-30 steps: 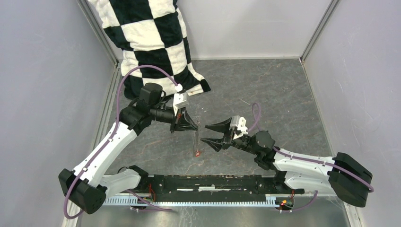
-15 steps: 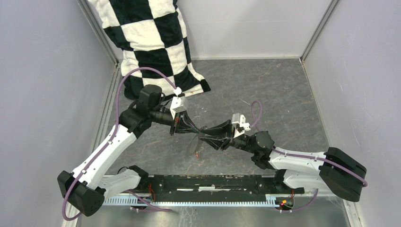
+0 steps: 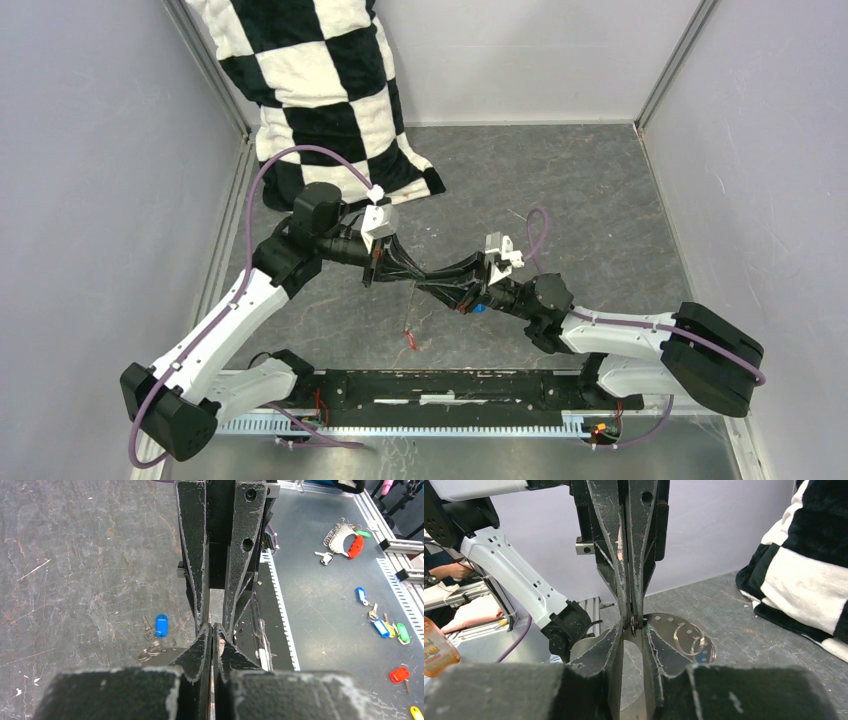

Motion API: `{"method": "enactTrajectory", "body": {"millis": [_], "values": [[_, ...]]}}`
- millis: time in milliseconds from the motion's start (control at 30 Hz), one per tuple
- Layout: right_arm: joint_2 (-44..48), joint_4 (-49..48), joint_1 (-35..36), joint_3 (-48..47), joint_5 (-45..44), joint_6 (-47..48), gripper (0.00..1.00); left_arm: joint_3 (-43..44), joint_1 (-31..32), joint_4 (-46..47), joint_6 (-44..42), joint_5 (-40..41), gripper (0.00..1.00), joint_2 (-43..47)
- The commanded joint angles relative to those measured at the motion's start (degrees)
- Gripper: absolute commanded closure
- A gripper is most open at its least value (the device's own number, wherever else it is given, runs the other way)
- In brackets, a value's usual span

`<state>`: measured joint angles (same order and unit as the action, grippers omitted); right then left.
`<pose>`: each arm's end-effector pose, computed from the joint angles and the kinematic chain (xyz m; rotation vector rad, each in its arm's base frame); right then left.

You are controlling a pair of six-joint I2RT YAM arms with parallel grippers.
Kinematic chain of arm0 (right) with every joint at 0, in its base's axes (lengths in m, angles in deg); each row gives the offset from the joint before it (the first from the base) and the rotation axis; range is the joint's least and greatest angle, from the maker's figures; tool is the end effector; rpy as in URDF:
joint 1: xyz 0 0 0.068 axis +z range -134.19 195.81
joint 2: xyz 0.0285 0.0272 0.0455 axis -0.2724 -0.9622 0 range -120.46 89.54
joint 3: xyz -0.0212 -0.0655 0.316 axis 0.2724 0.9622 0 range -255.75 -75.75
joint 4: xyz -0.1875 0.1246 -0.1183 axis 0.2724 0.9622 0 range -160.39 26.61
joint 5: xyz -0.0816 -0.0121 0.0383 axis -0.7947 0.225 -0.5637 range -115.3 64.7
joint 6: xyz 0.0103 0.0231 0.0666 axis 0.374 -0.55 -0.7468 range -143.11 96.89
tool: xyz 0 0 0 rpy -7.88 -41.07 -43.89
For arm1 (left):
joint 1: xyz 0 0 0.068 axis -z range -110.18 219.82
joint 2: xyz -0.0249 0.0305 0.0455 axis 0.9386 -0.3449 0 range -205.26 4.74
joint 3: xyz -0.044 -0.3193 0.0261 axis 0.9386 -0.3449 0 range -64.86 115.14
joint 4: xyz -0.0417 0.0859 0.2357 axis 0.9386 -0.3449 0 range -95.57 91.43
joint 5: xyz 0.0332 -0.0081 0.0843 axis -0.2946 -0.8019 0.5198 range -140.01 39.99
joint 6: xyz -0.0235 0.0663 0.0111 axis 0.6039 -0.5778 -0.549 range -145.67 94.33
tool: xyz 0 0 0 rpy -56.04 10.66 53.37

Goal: Put the keys on the keyring

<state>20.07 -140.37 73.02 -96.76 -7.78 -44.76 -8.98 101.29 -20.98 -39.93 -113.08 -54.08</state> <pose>0.1109 0.2049 0.3192 -0.6782 1.1496 1.3696 0.1326 -0.1425 0.3885 1.3698 1.4144 -1.2872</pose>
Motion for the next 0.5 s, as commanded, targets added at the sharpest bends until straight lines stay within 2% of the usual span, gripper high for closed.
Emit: {"method": "enactTrajectory", "body": {"millis": [0,133,333,467], "values": [[-0.49,-4.18,-0.27,-2.24,-1.48,-1.09,0.81,-0.14,1.13,4.05,3.32,-0.12,0.98,1.34],[-0.41,-5.3,-0.27,-1.69,-1.73,-1.86,0.99,-0.49,1.23,5.51,5.2,0.06,0.98,1.4],[1.29,-7.44,-0.36,0.2,-3.07,-2.76,0.99,-0.43,1.32,7.84,10.37,-1.21,0.97,0.42],[2.8,-9.76,-1.01,1.93,-4.63,-5.43,0.99,-0.63,1.32,7.89,13.32,-3.89,0.75,-0.59]]}}
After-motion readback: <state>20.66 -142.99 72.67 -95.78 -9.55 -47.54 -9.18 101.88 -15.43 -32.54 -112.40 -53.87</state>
